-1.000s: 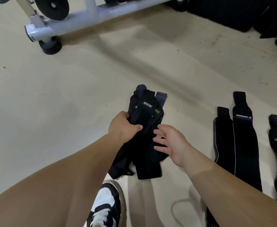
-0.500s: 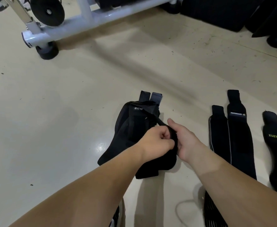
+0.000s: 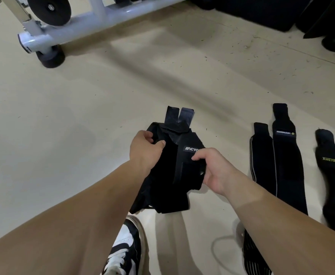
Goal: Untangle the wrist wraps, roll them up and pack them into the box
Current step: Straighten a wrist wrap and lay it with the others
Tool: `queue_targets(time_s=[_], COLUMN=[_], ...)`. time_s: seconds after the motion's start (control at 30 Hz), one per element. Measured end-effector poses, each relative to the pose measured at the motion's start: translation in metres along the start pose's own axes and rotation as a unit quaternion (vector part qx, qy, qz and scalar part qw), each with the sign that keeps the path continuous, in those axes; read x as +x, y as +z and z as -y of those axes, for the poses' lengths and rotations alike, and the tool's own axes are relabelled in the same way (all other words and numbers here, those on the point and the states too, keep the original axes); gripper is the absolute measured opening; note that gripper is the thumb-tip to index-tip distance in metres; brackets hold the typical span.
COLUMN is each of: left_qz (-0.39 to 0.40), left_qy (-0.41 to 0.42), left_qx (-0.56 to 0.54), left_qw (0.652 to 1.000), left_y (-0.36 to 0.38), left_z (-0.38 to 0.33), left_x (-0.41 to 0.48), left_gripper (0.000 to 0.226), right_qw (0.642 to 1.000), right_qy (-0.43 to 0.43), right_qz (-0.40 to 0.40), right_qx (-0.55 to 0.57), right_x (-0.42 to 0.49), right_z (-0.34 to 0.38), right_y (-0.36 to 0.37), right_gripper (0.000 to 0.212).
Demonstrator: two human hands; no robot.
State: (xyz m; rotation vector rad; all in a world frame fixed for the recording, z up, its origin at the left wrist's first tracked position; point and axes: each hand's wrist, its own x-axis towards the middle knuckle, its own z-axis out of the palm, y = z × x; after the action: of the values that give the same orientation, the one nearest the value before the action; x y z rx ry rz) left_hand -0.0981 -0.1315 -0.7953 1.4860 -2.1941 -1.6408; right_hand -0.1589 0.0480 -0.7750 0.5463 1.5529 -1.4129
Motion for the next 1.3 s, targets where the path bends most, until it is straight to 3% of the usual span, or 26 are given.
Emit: queue_targets(time_s=[0.1, 0.2, 0.37, 0.53, 0.73, 0.87, 0.93, 1.07, 1.1, 1.17, 1.3], left_qz=[0.047, 0.08, 0.096, 0.125, 0.2, 0.246, 0.275, 0.306, 0.318, 0.329, 0.343], left_qy=[0.004, -0.013, -0.021, -0.018, 0.001, 0.004, 0.026, 0.104, 0.125, 0.164, 0.258], left_qx=[0.03, 0.028, 0.0, -0.035, -0.014, 0.013, 0.048, 0.115, 0.126, 0.162, 0.225], left_qw=[0.998, 0.996, 0.995, 0.991, 0.98, 0.969, 0.96, 0.94, 0.931, 0.916, 0.875], left_y=[0.005, 0.01, 0.01, 0.01, 0.003, -0.005, -0.006, -0.009, -0.011, -0.015, -0.031], left_z=[-0.006, -0.01, -0.003, -0.016, -0.044, -0.073, -0.089, -0.122, -0.133, -0.151, -0.196], left_x=[-0.001, -0.003, -0.005, -0.011, -0.03, -0.057, -0.076, -0.118, -0.132, -0.151, -0.209], left_gripper=[0.061, 0.039, 0.028, 0.006, 0.012, 0.017, 0.017, 0.008, 0.017, 0.024, 0.017], right_qw=[0.999, 1.0, 0.999, 0.994, 0.997, 0.996, 0.994, 0.991, 0.989, 0.986, 0.982], right_qy=[-0.006, 0.0, 0.008, -0.017, -0.047, -0.089, -0.102, -0.127, -0.142, -0.164, -0.187], right_qz=[-0.025, -0.027, 0.0, 0.024, 0.015, 0.028, 0.028, 0.015, 0.01, 0.008, -0.02], right_qx=[0.022, -0.005, 0.044, 0.103, 0.063, 0.009, 0.007, 0.043, 0.046, 0.03, -0.008], right_x=[-0.002, -0.007, -0.018, -0.012, -0.035, -0.07, -0.093, -0.142, -0.157, -0.178, -0.248], right_z=[0.002, 0.003, 0.0, -0.001, 0.011, 0.019, 0.027, 0.043, 0.047, 0.054, 0.069], right_y=[0.004, 0.007, 0.0, -0.011, -0.02, -0.035, -0.043, -0.056, -0.06, -0.064, -0.082], right_gripper=[0.058, 0.057, 0.017, 0.034, 0.027, 0.039, 0.045, 0.024, 0.025, 0.024, 0.025])
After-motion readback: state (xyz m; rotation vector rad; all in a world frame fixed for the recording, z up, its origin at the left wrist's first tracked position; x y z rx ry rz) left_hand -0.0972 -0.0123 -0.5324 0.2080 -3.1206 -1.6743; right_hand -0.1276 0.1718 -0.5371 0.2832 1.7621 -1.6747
